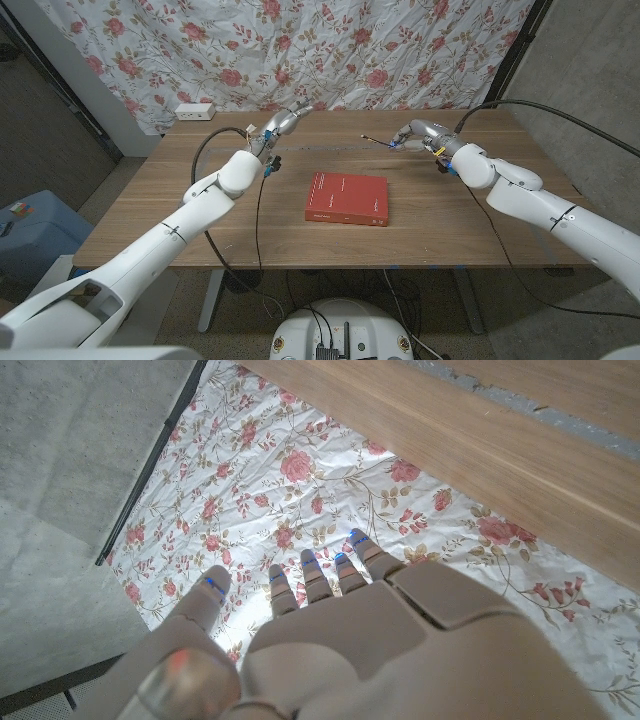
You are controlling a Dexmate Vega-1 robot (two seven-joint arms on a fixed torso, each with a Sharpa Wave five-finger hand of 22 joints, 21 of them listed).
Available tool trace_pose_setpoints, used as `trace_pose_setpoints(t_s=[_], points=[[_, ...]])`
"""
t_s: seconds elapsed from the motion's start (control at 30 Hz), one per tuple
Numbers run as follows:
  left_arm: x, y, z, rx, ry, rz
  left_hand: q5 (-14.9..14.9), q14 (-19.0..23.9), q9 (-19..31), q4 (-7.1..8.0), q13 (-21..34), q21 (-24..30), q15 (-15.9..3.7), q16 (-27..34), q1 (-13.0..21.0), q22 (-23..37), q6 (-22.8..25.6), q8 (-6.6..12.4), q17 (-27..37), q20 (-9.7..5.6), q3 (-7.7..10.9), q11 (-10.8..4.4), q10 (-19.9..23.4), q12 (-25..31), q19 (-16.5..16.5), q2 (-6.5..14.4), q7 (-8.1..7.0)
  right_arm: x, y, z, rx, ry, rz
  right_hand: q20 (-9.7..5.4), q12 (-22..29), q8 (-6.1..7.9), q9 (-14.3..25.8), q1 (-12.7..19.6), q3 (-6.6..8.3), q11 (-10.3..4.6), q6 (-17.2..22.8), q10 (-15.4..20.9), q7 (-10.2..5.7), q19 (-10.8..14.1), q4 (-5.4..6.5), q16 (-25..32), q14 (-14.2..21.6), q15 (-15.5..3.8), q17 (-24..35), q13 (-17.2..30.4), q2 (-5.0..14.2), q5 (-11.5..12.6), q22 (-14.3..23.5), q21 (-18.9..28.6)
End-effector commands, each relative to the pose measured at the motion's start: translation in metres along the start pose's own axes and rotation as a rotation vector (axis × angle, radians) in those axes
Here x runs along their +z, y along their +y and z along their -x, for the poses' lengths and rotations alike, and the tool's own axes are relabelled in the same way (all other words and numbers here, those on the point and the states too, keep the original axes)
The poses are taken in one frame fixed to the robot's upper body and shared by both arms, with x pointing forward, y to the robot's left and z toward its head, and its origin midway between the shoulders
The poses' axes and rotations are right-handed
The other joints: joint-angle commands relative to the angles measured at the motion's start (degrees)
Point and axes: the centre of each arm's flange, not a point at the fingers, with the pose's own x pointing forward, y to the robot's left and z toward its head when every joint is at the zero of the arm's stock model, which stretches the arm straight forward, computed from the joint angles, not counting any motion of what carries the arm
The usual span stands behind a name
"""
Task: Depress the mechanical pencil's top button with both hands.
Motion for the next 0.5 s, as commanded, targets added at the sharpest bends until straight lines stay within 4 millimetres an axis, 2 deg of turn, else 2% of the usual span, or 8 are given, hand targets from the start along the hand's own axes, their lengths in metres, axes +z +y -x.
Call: trace_pose_setpoints(t_s=[0.03, 0.5], points=[[-0.013, 0.011, 0.01, 0.061, 0.05, 0.106, -0.05, 0.04, 0.09, -0.02, 0.13, 0.27, -2.48, 0.02, -0.19, 0.19, 0.39, 0.23, 0.23, -0.78, 0.11, 0.17, 0.16, 0.15, 0.52, 3.45, -0.2, 0.002, 0.005, 0.012, 0.002, -0.022, 0.1, -3.43, -0.13, 0.45, 0.27, 0.2, -0.17, 0.21, 0.22, -0.27, 0.01, 0.11, -0.11, 0.26, -0.05, -9.03, 0.01, 0.31, 0.45, -0.06, 0.1, 0.39], [-0.031, 0.017, 0.025, 0.168, 0.079, 0.233, -0.08, 0.25, 0.07, 0.44, 0.14, 0.25, -2.51, 0.08, -0.6, 0.2, 0.64, 0.17, 0.31, -0.51, -0.06, 0.39, 0.2, 0.15, 0.63, 3.39, -0.21, -0.001, 0.01, 0.024, 0.008, -0.044, 0.203, -3.7, -0.06, 0.46, 0.34, 0.4, -0.12, 0.2, 0.23, -0.27, 0.03, 0.23, -0.17, 0.26, 0.06, -9.19, -0.06, 0.32, 0.49, -0.04, 0.08, 0.43]])
